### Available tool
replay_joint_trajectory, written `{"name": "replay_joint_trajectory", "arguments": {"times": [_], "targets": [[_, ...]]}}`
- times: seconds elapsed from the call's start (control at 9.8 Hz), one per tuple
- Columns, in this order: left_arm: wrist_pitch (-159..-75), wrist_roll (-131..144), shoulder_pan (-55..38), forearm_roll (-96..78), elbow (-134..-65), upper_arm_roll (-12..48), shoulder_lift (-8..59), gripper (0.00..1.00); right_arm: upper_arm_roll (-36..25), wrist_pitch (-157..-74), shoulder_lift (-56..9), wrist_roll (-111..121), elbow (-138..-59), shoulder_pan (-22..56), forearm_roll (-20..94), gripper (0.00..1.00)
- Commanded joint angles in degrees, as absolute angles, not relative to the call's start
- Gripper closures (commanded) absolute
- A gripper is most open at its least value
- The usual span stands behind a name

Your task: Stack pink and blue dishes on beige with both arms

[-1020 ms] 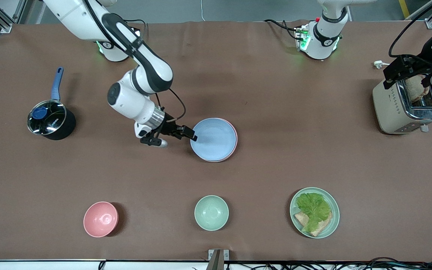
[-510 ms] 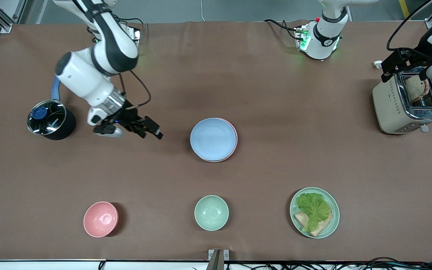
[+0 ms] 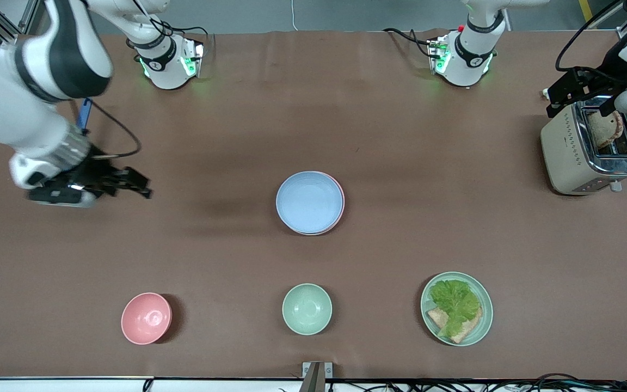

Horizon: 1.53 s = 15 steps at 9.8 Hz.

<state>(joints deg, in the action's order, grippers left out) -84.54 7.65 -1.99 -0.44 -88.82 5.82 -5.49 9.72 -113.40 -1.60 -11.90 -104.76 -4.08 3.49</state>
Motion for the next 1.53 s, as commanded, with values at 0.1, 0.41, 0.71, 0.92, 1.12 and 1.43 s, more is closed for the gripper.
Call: {"name": "replay_joint_trajectory", "arguments": {"times": [0.1,0.41,0.71,0.92,1.12,1.43], "targets": [[-84.6,6.9,-2.0,-1.2,-90.7,5.5,-5.3,0.00,4.5,-98.8,-2.1,-12.0,-89.0,-4.0,-4.6,0.00],[-84.6,6.8,-1.9,-1.3,-90.4,5.5,-5.4,0.00,1.1,-87.6,1.0,-12.7,-83.0,-4.0,-4.6,0.00],[-84.6,6.7,-1.9,-1.4,-89.9,5.5,-5.4,0.00,-1.6,-84.7,2.2,-8.3,-84.7,-4.0,0.7,0.00],[-84.6,6.3,-1.8,-1.4,-89.9,5.5,-5.2,0.00,-1.7,-86.8,2.1,-7.8,-85.0,-4.0,0.8,0.00],[-84.6,5.9,-1.8,-1.1,-89.2,5.4,-4.3,0.00,-1.8,-86.4,2.1,-7.5,-85.0,-3.7,0.6,0.00],[-84.4,6.1,-1.9,-1.3,-88.2,5.4,-3.8,0.00,-1.8,-86.2,1.7,-6.8,-83.5,-3.7,0.6,0.00]]}}
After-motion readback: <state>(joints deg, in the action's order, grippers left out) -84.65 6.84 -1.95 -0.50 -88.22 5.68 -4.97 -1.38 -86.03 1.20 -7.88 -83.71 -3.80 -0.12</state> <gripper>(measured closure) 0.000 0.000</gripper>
